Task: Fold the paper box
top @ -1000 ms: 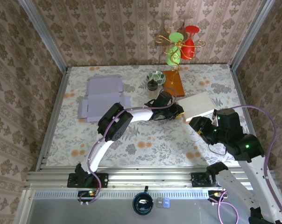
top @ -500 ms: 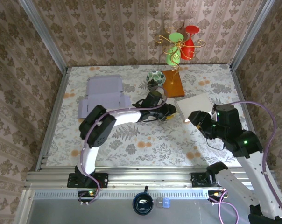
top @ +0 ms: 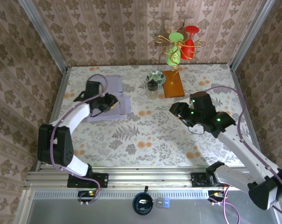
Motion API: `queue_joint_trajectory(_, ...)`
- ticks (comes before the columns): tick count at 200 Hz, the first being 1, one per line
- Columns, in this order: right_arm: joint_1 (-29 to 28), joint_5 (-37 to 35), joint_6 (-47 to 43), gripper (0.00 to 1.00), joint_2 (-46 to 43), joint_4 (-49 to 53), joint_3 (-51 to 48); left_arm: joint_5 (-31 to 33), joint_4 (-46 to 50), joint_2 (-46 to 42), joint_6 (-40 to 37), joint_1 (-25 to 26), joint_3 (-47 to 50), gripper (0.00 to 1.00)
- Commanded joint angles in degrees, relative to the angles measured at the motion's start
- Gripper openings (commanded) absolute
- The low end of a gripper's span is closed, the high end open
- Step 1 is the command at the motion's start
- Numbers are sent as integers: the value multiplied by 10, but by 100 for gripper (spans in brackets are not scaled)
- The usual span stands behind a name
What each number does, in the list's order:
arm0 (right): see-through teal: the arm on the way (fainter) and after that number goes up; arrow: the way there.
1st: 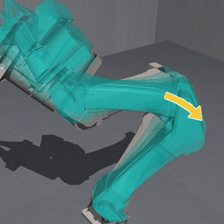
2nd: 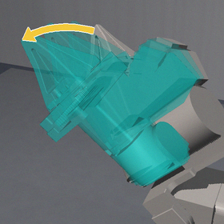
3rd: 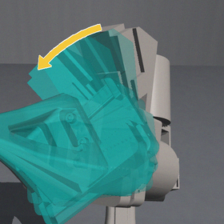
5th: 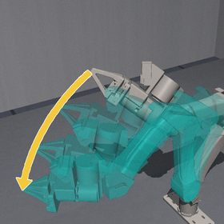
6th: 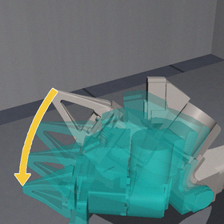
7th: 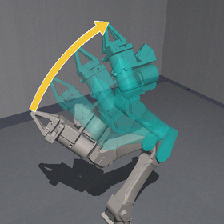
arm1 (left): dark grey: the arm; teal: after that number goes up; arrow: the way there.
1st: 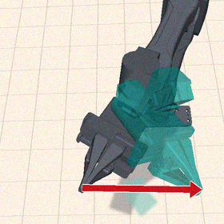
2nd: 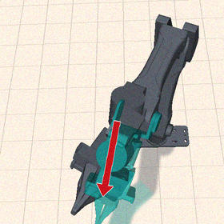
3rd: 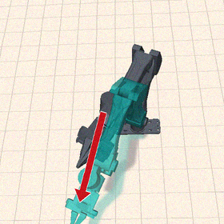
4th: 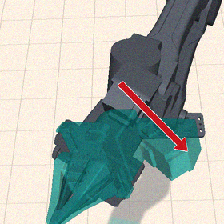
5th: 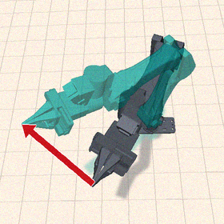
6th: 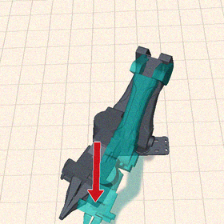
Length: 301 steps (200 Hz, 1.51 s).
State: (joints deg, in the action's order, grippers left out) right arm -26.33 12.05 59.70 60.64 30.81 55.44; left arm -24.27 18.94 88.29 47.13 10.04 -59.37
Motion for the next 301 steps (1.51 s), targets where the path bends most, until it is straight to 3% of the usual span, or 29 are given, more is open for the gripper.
queue_joint_trajectory(1, -30, -21, 31, 58, 29, -70, -4, 16, 104, 30, -92, -77, -10, 25)
queue_joint_trajectory(24, -52, -27, 48, 58, 49, -99, -14, 26, 98, 84, -118, -122, -44, 24)
queue_joint_trajectory(66, -58, -32, 64, 58, 48, -111, -38, 29, 88, 170, -128, -122, -63, 21)
queue_joint_trajectory(105, -57, -42, 126, 59, 26, -163, -100, 17, 51, 142, -97, -73, 7, 19)
queue_joint_trajectory(143, -58, -53, 175, 59, 5, -207, -154, -8, -59, 77, 15, -29, 147, 16)
queue_joint_trajectory(186, -58, -75, 219, 59, -7, -256, -212, 33, -154, -27, 179, 77, 264, 12)
queue_joint_trajectory(225, -60, -99, 258, 59, -1, -324, -273, 126, -222, -94, 357, 236, 323, 9)
queue_joint_trajectory(255, -59, -104, 270, 58, 29, -379, -300, 129, -267, -101, 417, 299, 319, 9)
queue_joint_trajectory(282, -59, -97, 269, 56, 64, -413, -306, 116, -242, -137, 410, 288, 301, 10)
queue_joint_trajectory(301, -60, -86, 267, 54, 92, -436, -306, 97, -181, -168, 351, 229, 282, 11)
